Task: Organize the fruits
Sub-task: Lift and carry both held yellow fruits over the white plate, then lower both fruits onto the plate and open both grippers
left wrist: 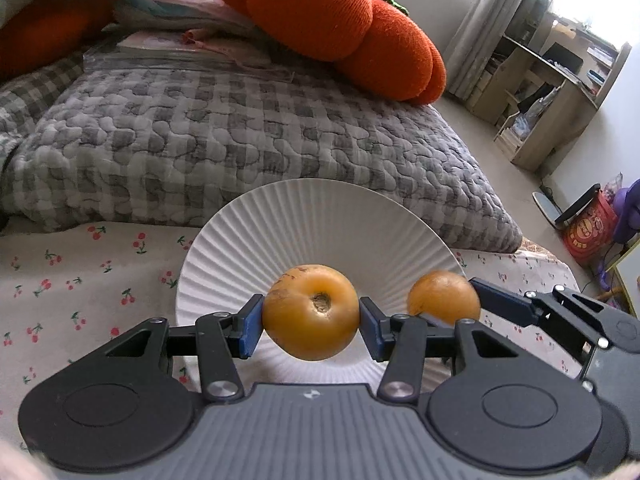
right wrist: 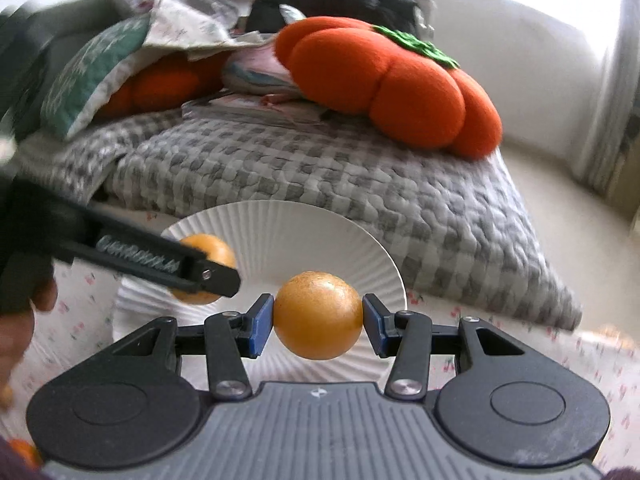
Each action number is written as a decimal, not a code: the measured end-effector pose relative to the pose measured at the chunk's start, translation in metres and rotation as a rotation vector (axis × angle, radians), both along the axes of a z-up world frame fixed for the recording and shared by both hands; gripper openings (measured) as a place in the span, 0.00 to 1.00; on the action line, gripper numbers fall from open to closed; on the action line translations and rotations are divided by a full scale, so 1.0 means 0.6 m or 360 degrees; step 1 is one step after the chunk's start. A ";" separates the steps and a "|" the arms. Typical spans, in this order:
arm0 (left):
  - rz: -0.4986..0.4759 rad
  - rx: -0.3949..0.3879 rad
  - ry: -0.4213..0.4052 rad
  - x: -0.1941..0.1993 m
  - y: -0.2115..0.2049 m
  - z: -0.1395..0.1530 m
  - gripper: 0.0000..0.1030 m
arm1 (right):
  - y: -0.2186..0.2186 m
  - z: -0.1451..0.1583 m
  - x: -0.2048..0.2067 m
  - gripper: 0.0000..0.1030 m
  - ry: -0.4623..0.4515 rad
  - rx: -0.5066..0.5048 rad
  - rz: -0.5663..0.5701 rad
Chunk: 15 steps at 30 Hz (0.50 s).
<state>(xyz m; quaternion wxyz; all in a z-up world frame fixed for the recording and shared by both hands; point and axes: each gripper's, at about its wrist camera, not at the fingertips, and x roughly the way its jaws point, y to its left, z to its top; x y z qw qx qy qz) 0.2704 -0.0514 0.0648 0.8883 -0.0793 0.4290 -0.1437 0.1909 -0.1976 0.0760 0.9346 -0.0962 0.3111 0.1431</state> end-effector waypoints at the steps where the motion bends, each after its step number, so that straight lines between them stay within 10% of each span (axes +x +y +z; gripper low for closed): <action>1: 0.0002 -0.0005 0.0003 0.002 0.000 -0.002 0.42 | 0.003 -0.003 0.001 0.43 -0.0011 -0.0019 0.0016; 15: -0.0043 0.0043 -0.0053 0.043 -0.012 -0.022 0.42 | 0.043 -0.030 0.038 0.43 -0.0218 -0.0263 0.0131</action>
